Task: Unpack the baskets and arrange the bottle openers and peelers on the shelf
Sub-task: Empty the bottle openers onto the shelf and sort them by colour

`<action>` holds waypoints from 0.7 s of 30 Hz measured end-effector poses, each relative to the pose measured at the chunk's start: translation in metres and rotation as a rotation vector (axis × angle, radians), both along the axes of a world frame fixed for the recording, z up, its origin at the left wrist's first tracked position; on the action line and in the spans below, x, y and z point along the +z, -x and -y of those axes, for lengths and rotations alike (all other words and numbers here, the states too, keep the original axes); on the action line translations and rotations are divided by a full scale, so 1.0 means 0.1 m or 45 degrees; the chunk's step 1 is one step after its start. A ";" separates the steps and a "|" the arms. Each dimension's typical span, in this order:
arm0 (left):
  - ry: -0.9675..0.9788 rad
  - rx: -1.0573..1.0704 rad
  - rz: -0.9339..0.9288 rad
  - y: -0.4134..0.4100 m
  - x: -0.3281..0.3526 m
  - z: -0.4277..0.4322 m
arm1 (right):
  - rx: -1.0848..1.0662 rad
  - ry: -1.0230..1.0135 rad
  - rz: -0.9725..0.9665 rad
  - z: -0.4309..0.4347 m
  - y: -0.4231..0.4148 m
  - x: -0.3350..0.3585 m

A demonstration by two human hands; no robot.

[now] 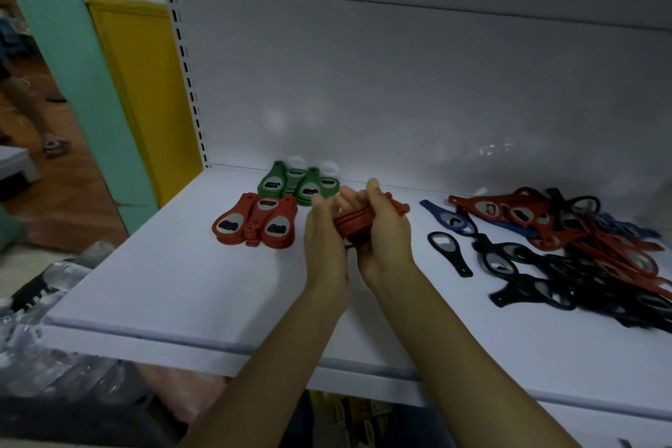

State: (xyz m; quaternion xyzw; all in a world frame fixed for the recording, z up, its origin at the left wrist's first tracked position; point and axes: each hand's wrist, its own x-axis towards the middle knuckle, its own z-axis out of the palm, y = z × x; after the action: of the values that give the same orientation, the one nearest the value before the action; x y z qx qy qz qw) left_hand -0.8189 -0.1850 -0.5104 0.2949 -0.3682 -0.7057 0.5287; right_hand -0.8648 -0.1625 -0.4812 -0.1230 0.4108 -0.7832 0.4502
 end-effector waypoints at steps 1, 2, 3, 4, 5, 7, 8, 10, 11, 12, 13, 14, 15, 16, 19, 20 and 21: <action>0.202 0.046 0.071 -0.03 -0.02 -0.01 | 0.047 0.043 0.174 -0.01 0.03 0.04; 0.418 0.040 0.163 -0.06 -0.05 -0.02 | 0.082 0.073 0.334 -0.02 0.06 0.09; 0.616 0.006 0.277 -0.09 -0.09 -0.01 | 0.095 0.080 0.447 -0.03 0.09 0.12; 0.770 -0.022 0.383 -0.12 -0.12 0.01 | 0.094 0.071 0.508 -0.03 0.11 0.13; 0.862 -0.016 0.461 -0.14 -0.12 0.02 | 0.099 0.052 0.530 -0.04 0.11 0.13; 0.895 0.036 0.486 -0.16 -0.10 0.05 | 0.163 0.021 0.491 -0.05 0.05 0.11; 0.853 0.046 0.461 -0.16 -0.08 0.05 | 0.204 0.019 0.445 -0.06 0.02 0.10; 0.829 0.085 0.535 -0.16 -0.08 0.05 | 0.254 0.036 0.383 -0.05 -0.03 0.09; 0.876 0.143 0.646 -0.19 -0.10 0.05 | 0.262 0.046 0.388 -0.04 -0.04 0.09; 0.946 0.196 0.769 -0.23 -0.12 0.06 | 0.256 0.047 0.409 -0.03 -0.04 0.09; 1.036 0.222 0.878 -0.28 -0.14 0.07 | 0.245 0.041 0.428 -0.01 -0.03 0.10; 1.112 0.220 0.959 -0.33 -0.14 0.08 | 0.238 0.036 0.447 0.00 -0.02 0.10; 1.167 0.203 1.013 -0.37 -0.14 0.10 | 0.241 0.031 0.463 0.01 -0.02 0.10; 1.198 0.183 1.047 -0.40 -0.12 0.12 | 0.250 0.019 0.469 0.01 -0.02 0.09; 1.241 0.102 1.087 -0.49 -0.02 0.25 | 0.238 -0.085 0.232 -0.01 0.03 0.04; 1.267 0.058 1.125 -0.54 0.03 0.33 | 0.178 -0.139 0.048 -0.01 0.08 0.01; 1.292 -0.020 1.197 -0.60 0.10 0.42 | 0.096 -0.190 -0.197 -0.02 0.16 -0.02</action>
State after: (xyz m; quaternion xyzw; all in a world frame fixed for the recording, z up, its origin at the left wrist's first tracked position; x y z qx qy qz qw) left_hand -0.7589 -0.2271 -0.5002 0.2830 -0.8449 -0.2474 0.3805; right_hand -0.8804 -0.1601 -0.4828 -0.1646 0.4964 -0.7213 0.4541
